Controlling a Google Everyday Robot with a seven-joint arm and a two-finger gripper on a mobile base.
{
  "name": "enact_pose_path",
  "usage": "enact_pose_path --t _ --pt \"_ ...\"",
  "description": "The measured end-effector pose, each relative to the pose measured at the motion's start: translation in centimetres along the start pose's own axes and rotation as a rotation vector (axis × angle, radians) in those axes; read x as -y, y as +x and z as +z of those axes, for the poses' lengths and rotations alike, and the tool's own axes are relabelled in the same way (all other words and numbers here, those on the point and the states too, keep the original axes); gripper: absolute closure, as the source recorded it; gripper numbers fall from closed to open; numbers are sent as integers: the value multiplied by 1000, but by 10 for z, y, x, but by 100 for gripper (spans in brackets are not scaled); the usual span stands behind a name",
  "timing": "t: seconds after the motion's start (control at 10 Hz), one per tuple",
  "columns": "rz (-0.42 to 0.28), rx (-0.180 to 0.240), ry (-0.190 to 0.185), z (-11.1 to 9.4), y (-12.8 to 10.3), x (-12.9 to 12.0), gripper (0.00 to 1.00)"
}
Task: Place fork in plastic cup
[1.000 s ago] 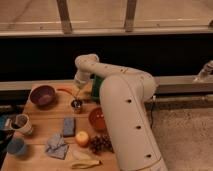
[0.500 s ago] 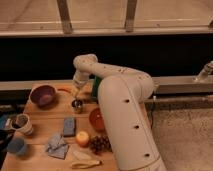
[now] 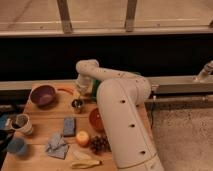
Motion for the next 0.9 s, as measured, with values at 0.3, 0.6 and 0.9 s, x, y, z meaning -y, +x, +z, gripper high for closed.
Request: enact_pose_path --t 0.3,0.6,0.9 --pt "12 -15 -6 5 4 1 58" --pt "15 -18 -6 3 7 2 89" --pt "6 -31 5 7 6 1 100"
